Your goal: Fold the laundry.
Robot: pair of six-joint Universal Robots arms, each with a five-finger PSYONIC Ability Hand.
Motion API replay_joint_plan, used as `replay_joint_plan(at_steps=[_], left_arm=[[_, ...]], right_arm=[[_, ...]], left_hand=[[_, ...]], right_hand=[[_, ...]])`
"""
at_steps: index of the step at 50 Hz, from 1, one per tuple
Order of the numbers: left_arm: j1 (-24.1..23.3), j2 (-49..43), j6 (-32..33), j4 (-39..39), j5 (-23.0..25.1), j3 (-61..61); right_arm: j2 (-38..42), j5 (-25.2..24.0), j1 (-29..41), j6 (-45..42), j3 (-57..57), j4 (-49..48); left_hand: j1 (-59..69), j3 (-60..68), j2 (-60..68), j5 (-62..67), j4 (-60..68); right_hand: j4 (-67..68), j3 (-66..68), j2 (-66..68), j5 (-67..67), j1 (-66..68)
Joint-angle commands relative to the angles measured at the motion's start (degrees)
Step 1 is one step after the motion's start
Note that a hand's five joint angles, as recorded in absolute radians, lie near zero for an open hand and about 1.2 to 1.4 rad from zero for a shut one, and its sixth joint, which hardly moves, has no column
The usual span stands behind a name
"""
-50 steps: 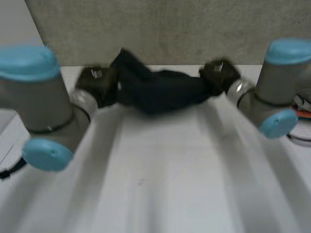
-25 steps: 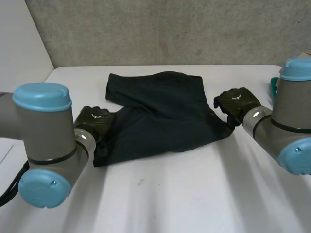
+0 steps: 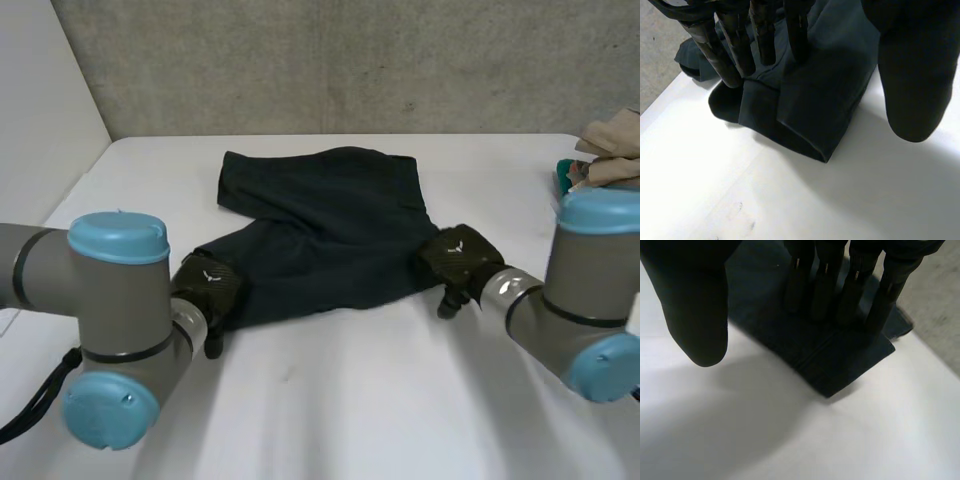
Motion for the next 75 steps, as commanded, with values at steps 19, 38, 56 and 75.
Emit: replay_joint_plan(at_steps=[19, 38, 56, 75], left_arm=[[1.0, -13.3, 7.4, 1.0, -5.0, 17.6], [0.2, 5.0, 1.3, -4.3, -3.5, 6.2], [-1.6, 14.2, 1.6, -25.9, 4.2, -5.8], [2.0, 2.5, 0.0, 0.2, -1.2, 33.5]], right_arm=[[17.6, 2.7, 4.5, -0.6, -18.7, -9.3], [1.5, 3.1, 1.6, -3.0, -11.9, 8.3], [-7.3, -1.4, -5.6, -23.8, -7.4, 50.2], [-4.7, 11.2, 2.6, 0.0, -22.8, -0.7]], left_hand=[[14.1, 14.5, 14.6, 15.3, 14.8], [60.5, 60.9, 61.0, 61.7, 61.2], [60.5, 60.9, 61.0, 61.7, 61.2], [60.5, 60.9, 61.0, 61.7, 61.2]], right_hand=[[13.1, 13.0, 12.9, 14.6, 12.2], [47.6, 47.5, 47.4, 49.1, 46.7], [47.6, 47.5, 47.4, 49.1, 46.7], [47.6, 47.5, 47.4, 49.1, 46.7]])
